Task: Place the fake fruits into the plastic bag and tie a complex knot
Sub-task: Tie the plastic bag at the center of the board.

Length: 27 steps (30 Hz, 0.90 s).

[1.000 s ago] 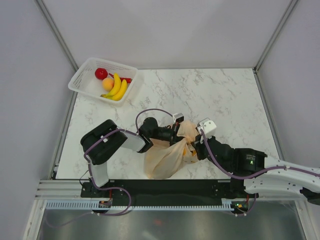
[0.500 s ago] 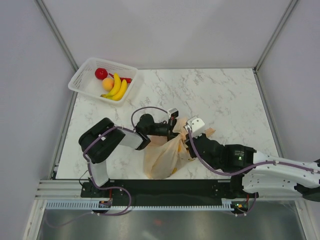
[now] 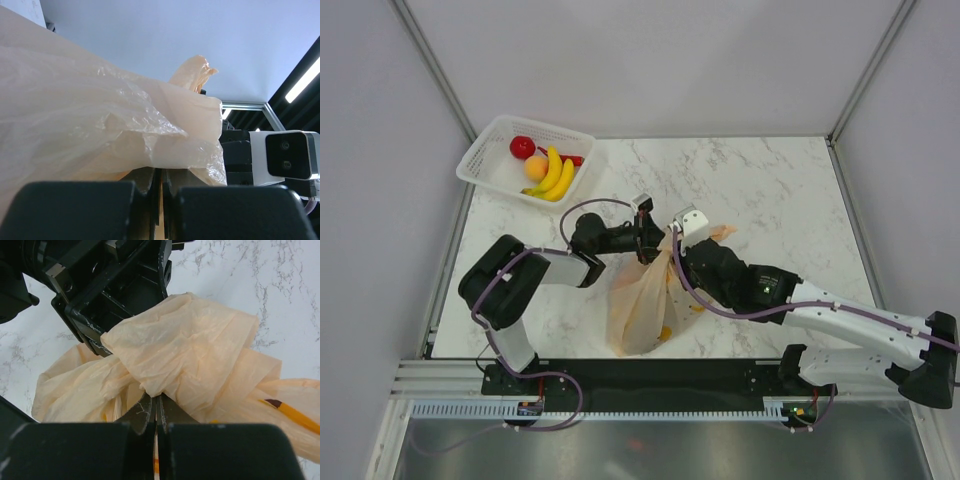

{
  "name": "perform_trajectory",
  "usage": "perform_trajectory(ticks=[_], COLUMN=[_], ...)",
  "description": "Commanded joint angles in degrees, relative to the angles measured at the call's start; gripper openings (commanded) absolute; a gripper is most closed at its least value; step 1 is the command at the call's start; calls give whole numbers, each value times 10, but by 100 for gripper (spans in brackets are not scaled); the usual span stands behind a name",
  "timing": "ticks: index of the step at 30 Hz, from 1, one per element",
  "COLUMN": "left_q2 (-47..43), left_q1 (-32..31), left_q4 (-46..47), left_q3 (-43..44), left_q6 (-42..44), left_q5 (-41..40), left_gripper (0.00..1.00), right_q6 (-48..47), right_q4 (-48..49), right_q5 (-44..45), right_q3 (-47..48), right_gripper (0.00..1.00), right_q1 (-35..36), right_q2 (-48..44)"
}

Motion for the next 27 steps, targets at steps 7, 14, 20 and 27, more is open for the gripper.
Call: perform_trajectory(ticks=[7, 14, 20, 27], left_q2=[-8, -15, -24, -26], left_q1=[8, 33, 56, 97], left_q4=[211, 211, 211, 211], left_q3=[35, 31, 32, 34], left_q6=[-38, -45, -54, -59], left_q5=[41, 47, 62, 69], left_gripper=[5, 5, 5, 5], right_q6=[-46, -60, -70, -81], right_q4=[86, 126, 138, 140], right_q5=[-68, -94, -119, -143], right_q3=[52, 93, 154, 231], right_gripper=[0, 0, 0, 0], right_q1=[-42, -55, -62, -73], right_q2=[64, 111, 172, 242])
